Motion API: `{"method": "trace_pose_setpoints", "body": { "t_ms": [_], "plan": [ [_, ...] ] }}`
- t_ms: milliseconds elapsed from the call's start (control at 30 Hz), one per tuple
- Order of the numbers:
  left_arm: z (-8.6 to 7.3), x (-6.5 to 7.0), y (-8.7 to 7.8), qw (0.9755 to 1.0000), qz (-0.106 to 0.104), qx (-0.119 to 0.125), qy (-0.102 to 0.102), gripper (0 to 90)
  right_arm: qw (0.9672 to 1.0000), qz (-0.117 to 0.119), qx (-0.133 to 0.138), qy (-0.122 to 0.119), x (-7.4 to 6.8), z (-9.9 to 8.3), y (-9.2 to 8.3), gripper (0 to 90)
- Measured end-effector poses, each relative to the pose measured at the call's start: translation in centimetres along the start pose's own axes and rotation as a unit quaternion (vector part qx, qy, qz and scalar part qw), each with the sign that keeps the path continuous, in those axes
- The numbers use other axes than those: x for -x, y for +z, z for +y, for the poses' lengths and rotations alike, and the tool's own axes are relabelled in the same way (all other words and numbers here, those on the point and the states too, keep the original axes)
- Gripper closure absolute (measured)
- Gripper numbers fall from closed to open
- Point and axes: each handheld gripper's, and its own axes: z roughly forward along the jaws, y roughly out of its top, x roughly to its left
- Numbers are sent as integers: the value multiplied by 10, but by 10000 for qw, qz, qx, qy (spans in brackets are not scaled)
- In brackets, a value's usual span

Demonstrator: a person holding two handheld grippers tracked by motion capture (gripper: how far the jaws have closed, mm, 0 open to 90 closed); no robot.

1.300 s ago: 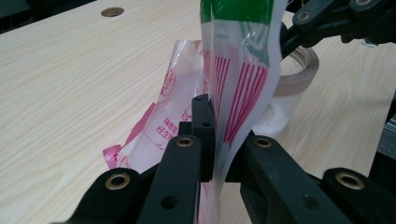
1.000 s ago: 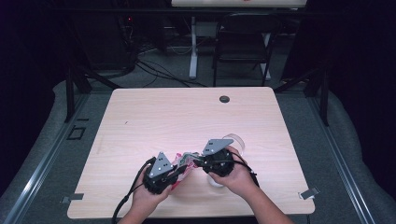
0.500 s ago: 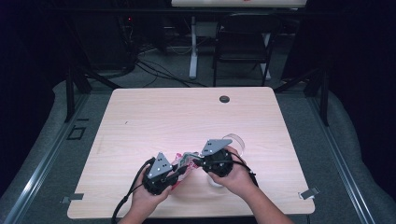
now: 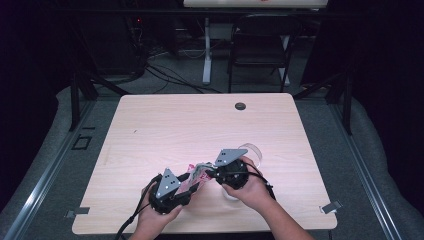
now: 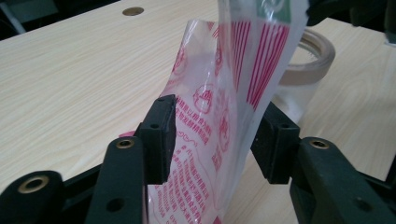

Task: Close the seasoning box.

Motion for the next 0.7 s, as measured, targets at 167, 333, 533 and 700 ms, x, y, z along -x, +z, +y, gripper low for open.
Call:
{"method": "trace_pose_setpoints", "body": {
  "t_ms": [167, 333, 533, 700],
  "plan": [
    [-6, 0, 3, 9998, 61, -167, -110, 497, 10000, -2, 12, -5, -1, 1, 0, 897],
    [-13, 3, 10, 9990, 319, -289, -133, 349, 10000, 20, 18, -17, -1, 1, 0, 898],
    [-26, 2, 19, 9976, 552, -359, -220, 318, 10000, 58, 46, -20, -1, 2, -1, 898],
    [-33, -2, 25, 9968, 576, -459, -326, 306, 10000, 63, 49, -20, -2, 1, -1, 899]
  ]
}}
